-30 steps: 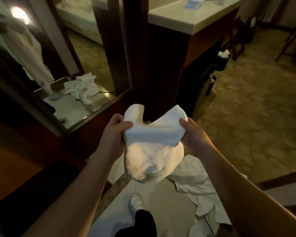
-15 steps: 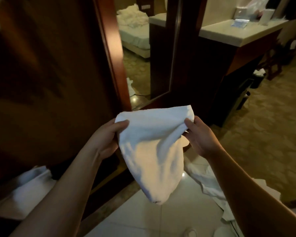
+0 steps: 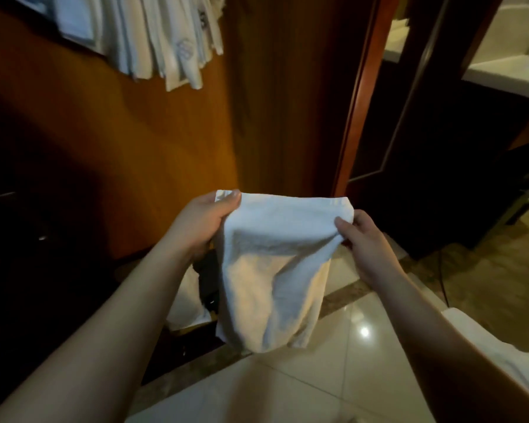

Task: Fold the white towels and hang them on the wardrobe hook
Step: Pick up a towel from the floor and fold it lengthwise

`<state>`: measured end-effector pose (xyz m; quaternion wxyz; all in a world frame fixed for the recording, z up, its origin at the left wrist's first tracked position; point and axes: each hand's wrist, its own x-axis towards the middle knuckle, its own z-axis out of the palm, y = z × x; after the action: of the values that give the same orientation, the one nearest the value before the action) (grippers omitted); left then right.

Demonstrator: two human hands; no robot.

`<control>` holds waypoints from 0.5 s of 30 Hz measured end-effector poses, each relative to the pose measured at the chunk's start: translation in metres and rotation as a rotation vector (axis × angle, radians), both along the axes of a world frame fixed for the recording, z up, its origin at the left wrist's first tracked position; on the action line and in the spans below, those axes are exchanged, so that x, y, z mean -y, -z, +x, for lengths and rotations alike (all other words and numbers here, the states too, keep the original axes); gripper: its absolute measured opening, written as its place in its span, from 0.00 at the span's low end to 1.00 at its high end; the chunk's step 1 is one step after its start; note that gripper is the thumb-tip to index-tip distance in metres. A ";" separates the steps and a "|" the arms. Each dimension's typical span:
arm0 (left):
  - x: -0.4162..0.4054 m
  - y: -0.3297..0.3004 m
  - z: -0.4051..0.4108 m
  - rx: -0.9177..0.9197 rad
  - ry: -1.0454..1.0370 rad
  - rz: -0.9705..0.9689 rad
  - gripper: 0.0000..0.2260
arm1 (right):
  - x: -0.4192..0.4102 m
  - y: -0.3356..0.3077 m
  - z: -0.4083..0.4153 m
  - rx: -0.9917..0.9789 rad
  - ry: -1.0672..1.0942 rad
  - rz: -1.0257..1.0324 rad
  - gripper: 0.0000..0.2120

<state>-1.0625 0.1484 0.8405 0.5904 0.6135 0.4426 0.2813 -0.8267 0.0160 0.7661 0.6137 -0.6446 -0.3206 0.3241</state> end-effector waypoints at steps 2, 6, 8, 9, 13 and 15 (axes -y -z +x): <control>-0.004 -0.007 -0.025 -0.072 -0.043 0.163 0.12 | -0.005 -0.004 -0.014 0.242 0.019 -0.061 0.06; -0.006 -0.026 -0.063 -0.136 -0.098 0.400 0.09 | -0.014 -0.019 -0.037 0.507 -0.113 -0.021 0.09; -0.003 -0.037 -0.076 -0.158 -0.100 0.441 0.10 | -0.016 -0.026 -0.051 0.529 -0.196 0.017 0.13; -0.001 -0.042 -0.082 -0.167 -0.102 0.450 0.10 | -0.018 -0.029 -0.058 0.513 -0.230 0.026 0.14; -0.003 -0.058 -0.109 -0.125 -0.186 0.449 0.09 | -0.028 -0.042 -0.082 0.536 -0.305 0.023 0.15; -0.005 -0.065 -0.125 -0.078 -0.264 0.411 0.13 | -0.030 -0.045 -0.083 0.574 -0.365 -0.016 0.12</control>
<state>-1.1874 0.1535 0.9055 0.3937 0.6679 0.4750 0.4163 -0.9100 0.0464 0.8107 0.4253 -0.6463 -0.5878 0.2363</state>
